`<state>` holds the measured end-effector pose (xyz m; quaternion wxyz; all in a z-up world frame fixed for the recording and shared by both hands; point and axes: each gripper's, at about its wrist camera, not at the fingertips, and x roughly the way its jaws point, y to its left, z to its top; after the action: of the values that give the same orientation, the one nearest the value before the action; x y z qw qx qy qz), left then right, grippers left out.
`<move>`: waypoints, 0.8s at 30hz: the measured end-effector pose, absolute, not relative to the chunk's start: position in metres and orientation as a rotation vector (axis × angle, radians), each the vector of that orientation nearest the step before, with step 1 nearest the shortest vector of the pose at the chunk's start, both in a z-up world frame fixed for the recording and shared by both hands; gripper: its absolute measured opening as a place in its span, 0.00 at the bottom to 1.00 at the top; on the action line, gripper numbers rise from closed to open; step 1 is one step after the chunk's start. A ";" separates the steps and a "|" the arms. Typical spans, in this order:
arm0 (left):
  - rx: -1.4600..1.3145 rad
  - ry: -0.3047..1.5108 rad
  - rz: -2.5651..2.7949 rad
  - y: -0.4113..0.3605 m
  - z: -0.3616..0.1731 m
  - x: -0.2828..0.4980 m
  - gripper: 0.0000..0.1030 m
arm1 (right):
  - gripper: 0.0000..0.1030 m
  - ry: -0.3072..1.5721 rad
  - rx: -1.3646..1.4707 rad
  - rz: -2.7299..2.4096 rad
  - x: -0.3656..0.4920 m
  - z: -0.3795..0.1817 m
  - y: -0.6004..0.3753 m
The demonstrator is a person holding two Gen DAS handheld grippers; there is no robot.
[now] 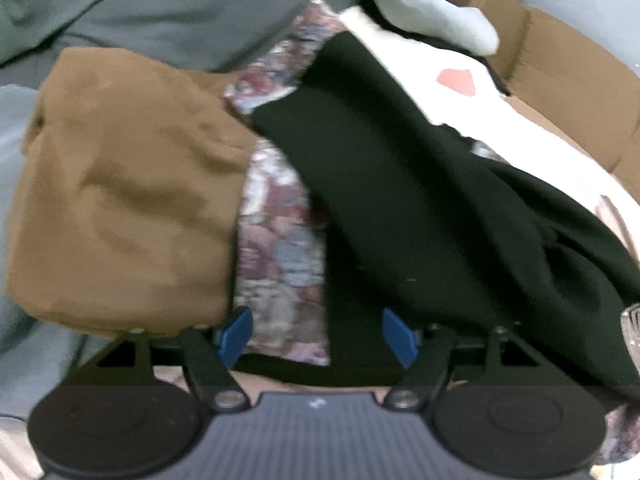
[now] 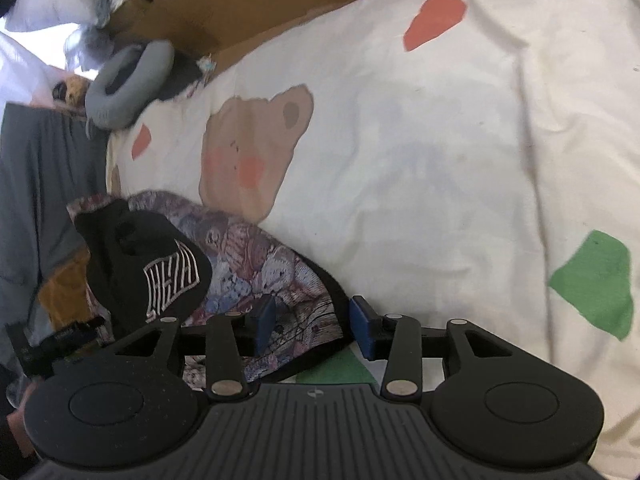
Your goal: Fold clothes
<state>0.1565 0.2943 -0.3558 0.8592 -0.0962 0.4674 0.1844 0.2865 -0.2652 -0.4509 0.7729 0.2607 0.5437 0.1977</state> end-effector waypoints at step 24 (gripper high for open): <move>-0.259 0.986 0.395 0.301 -0.389 0.179 0.66 | 0.37 1.174 0.526 0.473 0.293 -0.456 -0.255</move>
<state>0.1794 0.3009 -0.3891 0.8543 -0.1233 0.4688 0.1878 0.2927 -0.2546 -0.4555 0.7741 0.2429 0.5423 0.2183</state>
